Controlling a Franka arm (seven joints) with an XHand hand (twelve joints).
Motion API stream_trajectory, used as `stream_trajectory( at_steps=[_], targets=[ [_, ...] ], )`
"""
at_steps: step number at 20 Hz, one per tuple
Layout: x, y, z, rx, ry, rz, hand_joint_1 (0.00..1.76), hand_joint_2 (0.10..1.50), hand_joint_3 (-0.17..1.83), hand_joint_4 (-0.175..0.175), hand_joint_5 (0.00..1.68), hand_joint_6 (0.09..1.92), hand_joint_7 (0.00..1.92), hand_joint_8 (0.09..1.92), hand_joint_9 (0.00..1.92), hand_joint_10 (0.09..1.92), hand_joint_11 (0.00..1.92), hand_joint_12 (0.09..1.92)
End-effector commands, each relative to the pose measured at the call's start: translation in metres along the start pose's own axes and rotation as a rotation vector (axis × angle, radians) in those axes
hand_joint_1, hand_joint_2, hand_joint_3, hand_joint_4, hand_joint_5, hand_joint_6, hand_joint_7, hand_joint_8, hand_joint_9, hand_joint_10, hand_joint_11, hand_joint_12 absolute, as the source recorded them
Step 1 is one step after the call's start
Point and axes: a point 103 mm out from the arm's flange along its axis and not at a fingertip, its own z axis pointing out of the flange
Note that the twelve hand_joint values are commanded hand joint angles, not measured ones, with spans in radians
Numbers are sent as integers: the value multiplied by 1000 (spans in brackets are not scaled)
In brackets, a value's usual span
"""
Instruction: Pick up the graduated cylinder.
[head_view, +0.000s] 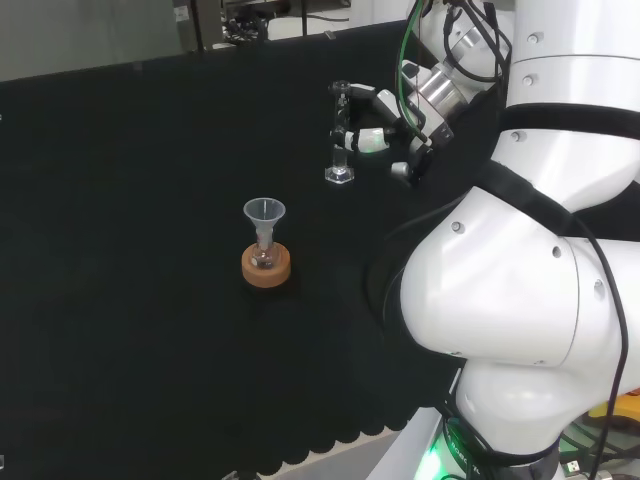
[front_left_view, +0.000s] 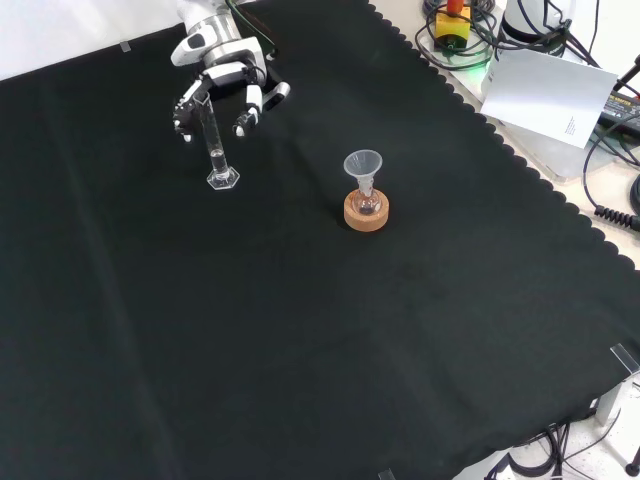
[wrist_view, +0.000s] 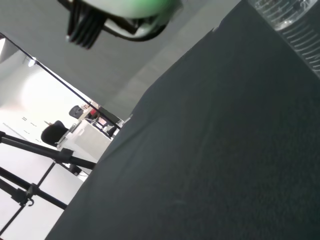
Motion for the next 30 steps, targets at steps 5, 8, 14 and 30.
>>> stream_trajectory(
  at_steps=[5, 8, 14, 30],
  targets=[
    [-6, 3, 6, -20, 46, 6, 1029, 658, 633, -11, 632, 100, 558, 585, 773, 477, 567, 1203],
    [-9, 3, 9, -19, 50, 10, 1029, 686, 624, -9, 655, 131, 576, 574, 804, 448, 607, 1174],
    [-10, 4, 15, -20, 64, 9, 1036, 712, 607, -10, 664, 176, 606, 567, 854, 416, 675, 1138],
    [-13, 9, 18, -39, 97, 21, 1037, 759, 580, -15, 630, 420, 679, 548, 983, 298, 813, 1055]
  ],
)
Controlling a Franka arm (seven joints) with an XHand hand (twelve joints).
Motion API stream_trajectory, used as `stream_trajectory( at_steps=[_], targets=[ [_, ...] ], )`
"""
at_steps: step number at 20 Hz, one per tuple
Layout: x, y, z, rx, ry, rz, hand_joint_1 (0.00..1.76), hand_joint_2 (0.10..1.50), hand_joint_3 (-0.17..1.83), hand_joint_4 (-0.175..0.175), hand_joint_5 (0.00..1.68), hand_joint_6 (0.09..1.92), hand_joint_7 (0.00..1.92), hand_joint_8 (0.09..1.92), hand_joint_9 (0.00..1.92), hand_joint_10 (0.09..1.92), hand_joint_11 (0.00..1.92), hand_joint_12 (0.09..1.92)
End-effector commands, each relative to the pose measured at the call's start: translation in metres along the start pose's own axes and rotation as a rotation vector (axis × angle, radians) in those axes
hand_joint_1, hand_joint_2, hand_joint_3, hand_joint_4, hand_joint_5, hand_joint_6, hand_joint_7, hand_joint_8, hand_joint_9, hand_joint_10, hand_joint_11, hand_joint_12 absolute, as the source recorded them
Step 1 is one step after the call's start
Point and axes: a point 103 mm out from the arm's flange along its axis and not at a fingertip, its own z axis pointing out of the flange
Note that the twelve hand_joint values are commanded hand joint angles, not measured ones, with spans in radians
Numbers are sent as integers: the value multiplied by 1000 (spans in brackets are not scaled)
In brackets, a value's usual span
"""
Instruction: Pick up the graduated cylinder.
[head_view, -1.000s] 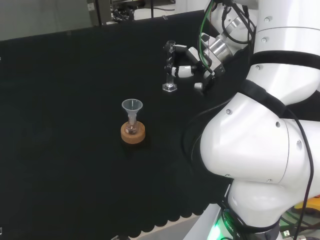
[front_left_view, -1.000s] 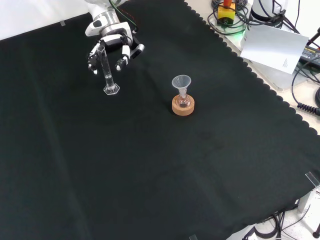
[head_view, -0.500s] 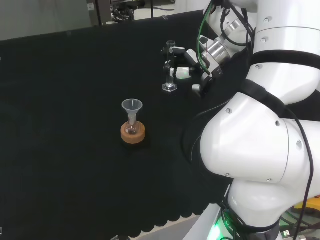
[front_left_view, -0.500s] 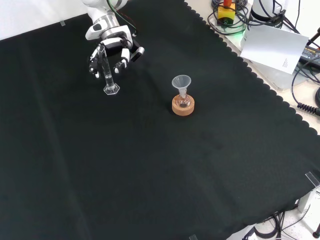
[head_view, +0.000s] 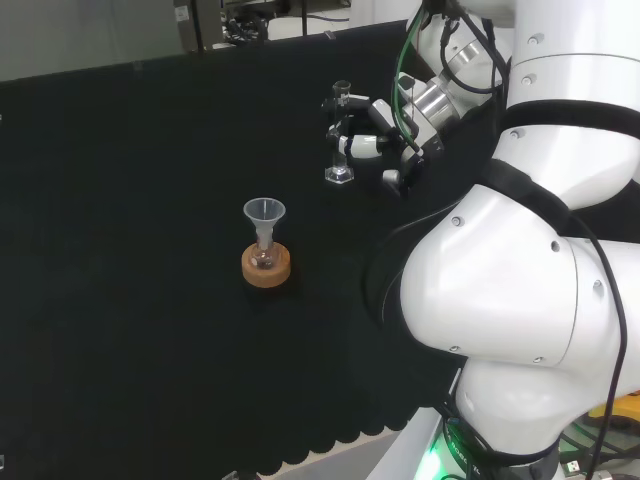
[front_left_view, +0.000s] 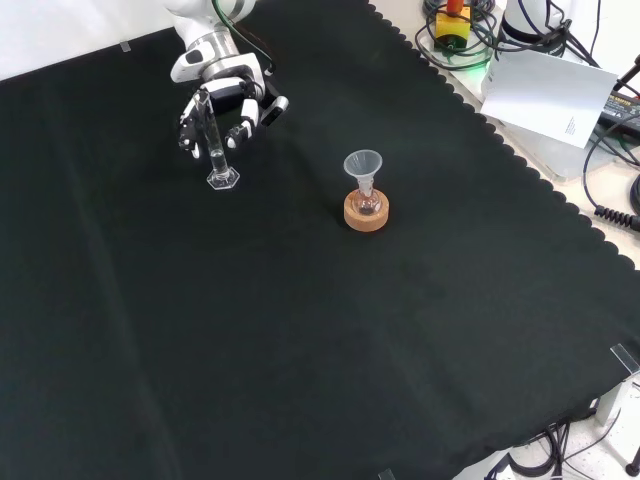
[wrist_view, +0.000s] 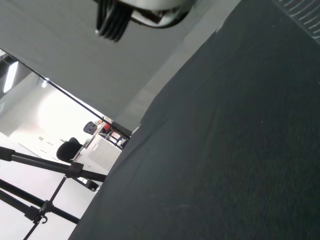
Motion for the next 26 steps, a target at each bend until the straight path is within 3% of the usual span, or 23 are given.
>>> stream_trajectory(
  at_steps=[1, 17, 25, 26],
  targets=[
    [0, 3, -2, -9, 18, 8, 1037, 762, 579, -16, 630, 429, 681, 548, 987, 296, 822, 1050],
    [-7, 4, -4, -2, 35, 0, 1025, 822, 569, -14, 645, 522, 711, 553, 1044, 261, 886, 1010],
    [-7, 2, -15, -8, -15, -2, 1143, 943, 565, 9, 777, 650, 872, 583, 1143, 212, 1058, 889],
    [-6, 3, -16, -3, -28, -1, 1126, 1013, 425, -43, 788, 877, 893, 590, 1156, 209, 1075, 875]
  ],
)
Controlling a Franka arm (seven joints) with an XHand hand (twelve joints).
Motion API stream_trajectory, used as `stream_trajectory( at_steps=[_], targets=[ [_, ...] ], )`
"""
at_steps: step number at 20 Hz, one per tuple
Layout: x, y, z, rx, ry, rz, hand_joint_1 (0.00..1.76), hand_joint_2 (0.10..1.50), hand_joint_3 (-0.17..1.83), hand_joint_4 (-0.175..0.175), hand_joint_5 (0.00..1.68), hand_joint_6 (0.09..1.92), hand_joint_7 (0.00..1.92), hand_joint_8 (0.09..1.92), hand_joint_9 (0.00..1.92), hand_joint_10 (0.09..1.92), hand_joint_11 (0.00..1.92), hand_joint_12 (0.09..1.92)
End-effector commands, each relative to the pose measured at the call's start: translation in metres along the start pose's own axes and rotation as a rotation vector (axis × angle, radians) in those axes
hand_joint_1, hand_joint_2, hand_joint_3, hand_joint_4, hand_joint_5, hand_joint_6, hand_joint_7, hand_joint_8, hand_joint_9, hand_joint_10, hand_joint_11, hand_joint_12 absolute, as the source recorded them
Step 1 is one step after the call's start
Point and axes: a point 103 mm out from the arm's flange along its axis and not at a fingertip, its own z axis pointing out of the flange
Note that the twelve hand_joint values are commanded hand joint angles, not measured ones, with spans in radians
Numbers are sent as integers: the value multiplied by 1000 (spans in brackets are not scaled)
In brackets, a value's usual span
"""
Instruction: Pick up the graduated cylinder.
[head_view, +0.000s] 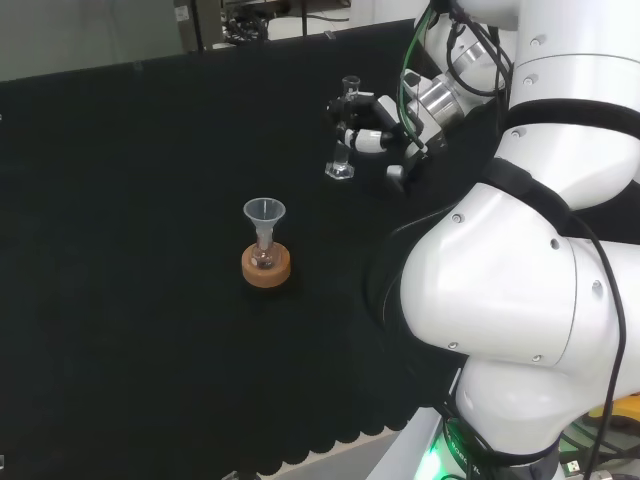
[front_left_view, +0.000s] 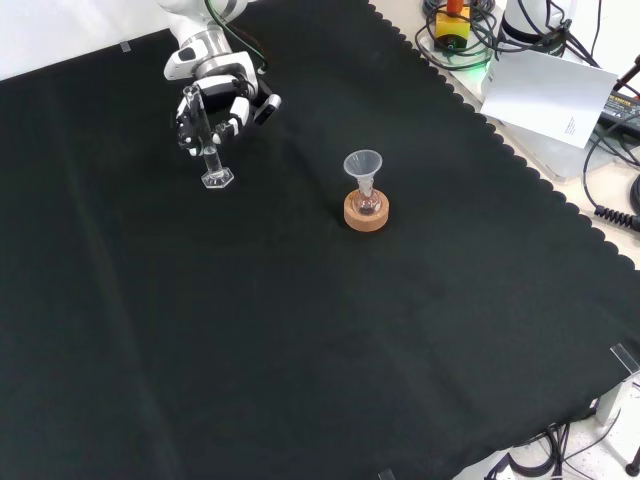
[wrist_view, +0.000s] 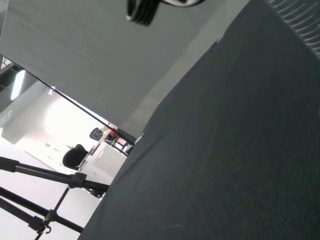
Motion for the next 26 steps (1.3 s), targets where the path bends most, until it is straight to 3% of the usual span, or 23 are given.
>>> stream_trajectory(
  at_steps=[1, 3, 5, 15, 26],
  targets=[
    [4, -4, -4, 17, -62, 7, 1113, 1089, 276, -94, 785, 1068, 911, 596, 1168, 207, 1088, 863],
    [7, -4, -6, 26, -104, 8, 1111, 1170, 94, -154, 799, 1217, 942, 599, 1192, 203, 1104, 844],
    [9, -5, -8, 35, -131, 12, 1119, 1184, 32, -171, 831, 1220, 969, 593, 1209, 199, 1115, 832],
    [37, -9, -28, 108, -289, -5, 1134, 1170, 1, -175, 889, 1158, 1065, 498, 1269, 153, 1159, 788],
    [88, -52, -44, 208, -440, 43, 1138, 1164, -2, -175, 901, 1138, 1107, 470, 1300, 139, 1184, 771]
  ],
)
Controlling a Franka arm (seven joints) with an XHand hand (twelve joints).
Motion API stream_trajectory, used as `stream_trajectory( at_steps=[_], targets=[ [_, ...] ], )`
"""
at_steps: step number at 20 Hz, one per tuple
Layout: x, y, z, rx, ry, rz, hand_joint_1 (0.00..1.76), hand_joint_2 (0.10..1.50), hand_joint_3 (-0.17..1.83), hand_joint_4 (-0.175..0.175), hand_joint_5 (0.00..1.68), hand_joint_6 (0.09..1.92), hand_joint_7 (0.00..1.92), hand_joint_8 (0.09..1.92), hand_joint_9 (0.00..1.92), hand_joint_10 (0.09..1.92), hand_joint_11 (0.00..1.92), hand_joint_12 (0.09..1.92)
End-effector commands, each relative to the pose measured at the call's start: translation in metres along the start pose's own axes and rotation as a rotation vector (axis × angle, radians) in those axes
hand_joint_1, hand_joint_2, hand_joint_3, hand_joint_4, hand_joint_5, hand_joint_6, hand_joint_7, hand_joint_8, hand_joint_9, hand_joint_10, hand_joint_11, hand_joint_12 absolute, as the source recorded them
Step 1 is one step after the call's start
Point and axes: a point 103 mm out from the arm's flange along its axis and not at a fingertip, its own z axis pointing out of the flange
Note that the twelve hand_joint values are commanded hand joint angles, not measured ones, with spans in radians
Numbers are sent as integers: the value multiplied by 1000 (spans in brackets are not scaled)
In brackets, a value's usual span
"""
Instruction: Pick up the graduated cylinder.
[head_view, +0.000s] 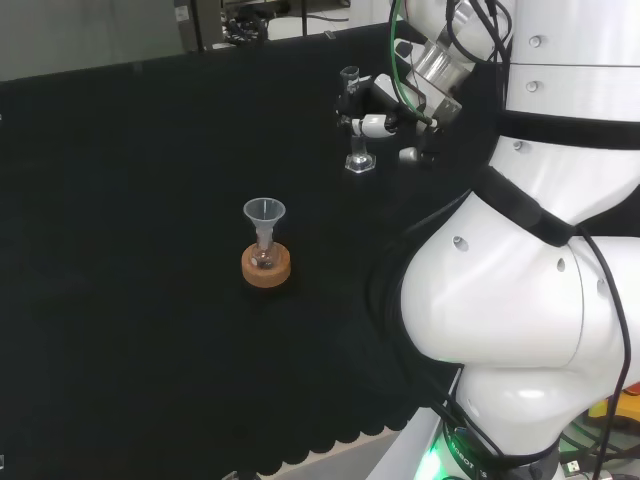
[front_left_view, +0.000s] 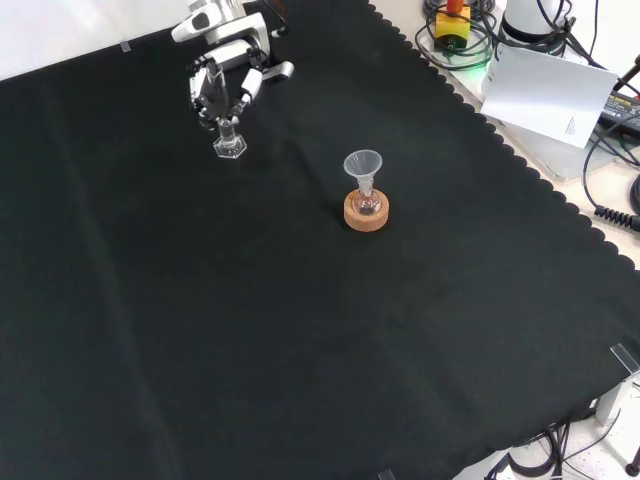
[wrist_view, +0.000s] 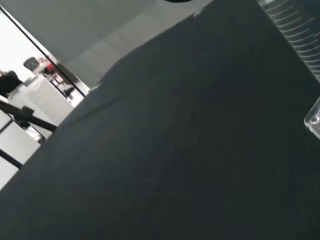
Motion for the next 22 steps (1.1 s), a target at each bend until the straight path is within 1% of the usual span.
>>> stream_trajectory(
  at_steps=[1, 6, 8, 11, 16, 20, 22],
  targets=[
    [31, -37, -17, 75, -118, 33, 1138, 1164, -2, -175, 902, 1138, 1108, 469, 1300, 138, 1185, 771],
    [61, -60, -22, 121, -160, 26, 1139, 1163, -2, -175, 904, 1135, 1111, 464, 1303, 135, 1188, 768],
    [70, -68, -23, 143, -168, 29, 1139, 1163, -3, -175, 905, 1134, 1113, 463, 1305, 134, 1190, 768],
    [84, -80, -23, 184, -201, 33, 1139, 1162, -3, -175, 907, 1131, 1119, 462, 1307, 133, 1193, 767],
    [102, -96, -19, 219, -236, 36, 1140, 1161, -3, -175, 909, 1127, 1124, 458, 1312, 131, 1196, 765],
    [111, -107, -13, 244, -243, 44, 1141, 1160, -4, -175, 911, 1124, 1127, 454, 1314, 129, 1197, 763],
    [115, -113, -9, 266, -253, 44, 1141, 1160, -4, -175, 912, 1123, 1128, 453, 1315, 128, 1198, 762]
  ],
)
